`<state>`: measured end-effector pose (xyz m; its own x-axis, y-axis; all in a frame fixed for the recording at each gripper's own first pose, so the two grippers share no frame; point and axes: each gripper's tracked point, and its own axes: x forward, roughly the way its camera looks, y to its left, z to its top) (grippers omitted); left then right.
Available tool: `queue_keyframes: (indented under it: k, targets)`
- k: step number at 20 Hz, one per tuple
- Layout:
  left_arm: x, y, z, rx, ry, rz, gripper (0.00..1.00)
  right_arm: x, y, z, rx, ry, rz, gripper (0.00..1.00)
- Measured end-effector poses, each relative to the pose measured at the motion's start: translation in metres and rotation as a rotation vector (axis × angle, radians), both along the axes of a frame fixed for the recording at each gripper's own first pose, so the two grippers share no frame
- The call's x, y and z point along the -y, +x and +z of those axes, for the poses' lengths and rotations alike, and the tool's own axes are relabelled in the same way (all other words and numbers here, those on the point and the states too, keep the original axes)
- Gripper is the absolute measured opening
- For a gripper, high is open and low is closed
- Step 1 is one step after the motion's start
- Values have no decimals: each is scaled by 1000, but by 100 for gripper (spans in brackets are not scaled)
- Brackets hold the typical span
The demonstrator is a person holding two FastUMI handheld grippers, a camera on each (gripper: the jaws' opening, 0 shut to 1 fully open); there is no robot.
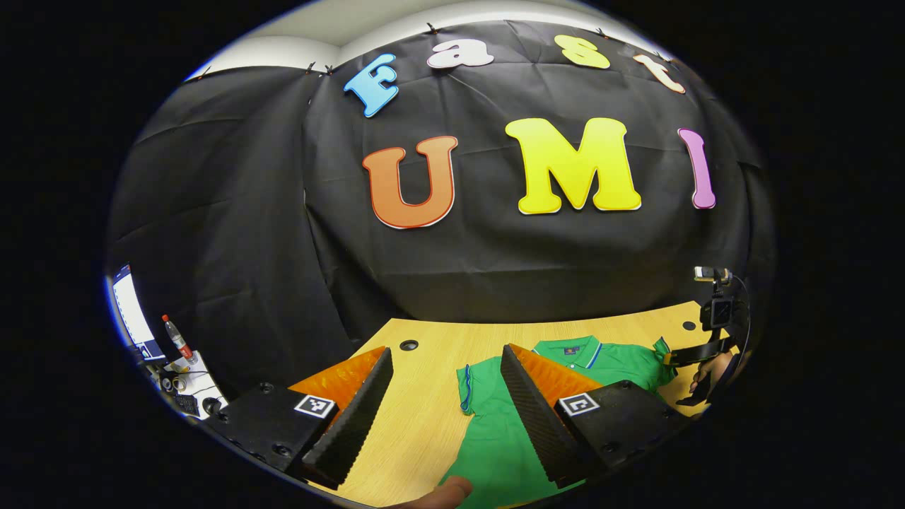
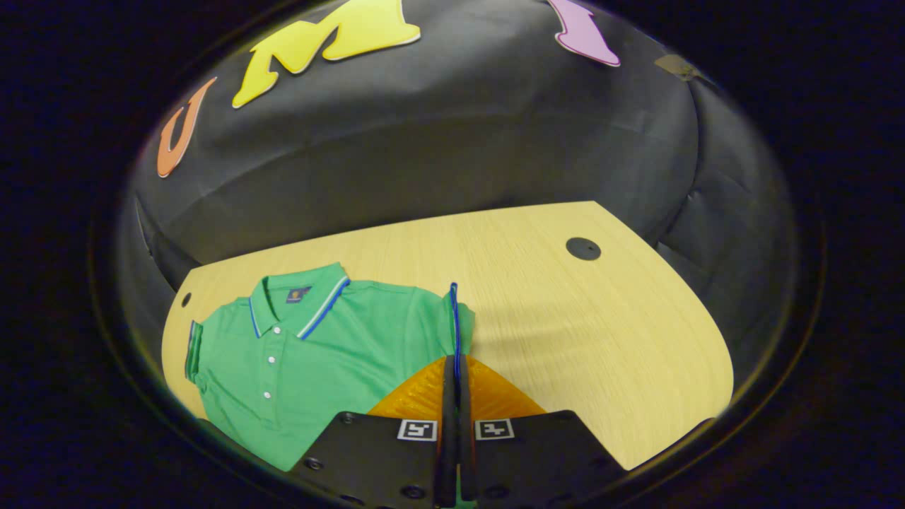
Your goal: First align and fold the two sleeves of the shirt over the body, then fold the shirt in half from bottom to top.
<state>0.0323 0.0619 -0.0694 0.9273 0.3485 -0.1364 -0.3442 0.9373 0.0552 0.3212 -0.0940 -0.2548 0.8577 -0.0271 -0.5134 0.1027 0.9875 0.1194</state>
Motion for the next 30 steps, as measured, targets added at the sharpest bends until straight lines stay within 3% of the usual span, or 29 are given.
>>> queue_keyframes:
  k: [4, 12, 13, 21, 27, 30]
  targets:
    - [-6, -4, -2, 2, -14, -5, 99, -28, 3, 14, 27, -22, 47, 5]
    - [-21, -11, -27, -32, -33, 11, 99, -97, -5, -9, -19, -1, 189, 5]
    - [-22, -11, -32, -40, -35, 15, 99, -102, -6, -12, -26, -6, 203, 2]
    - [-28, -12, -56, -78, -48, 35, 99, -113, -10, -34, -56, -36, 224, 5]
    - [-29, -3, -77, -82, -95, 8, 99, -122, -18, -44, -82, -43, 257, 6]
    - [-36, 7, -102, -138, -135, 7, 99, -125, -25, -49, -104, -45, 274, 9]
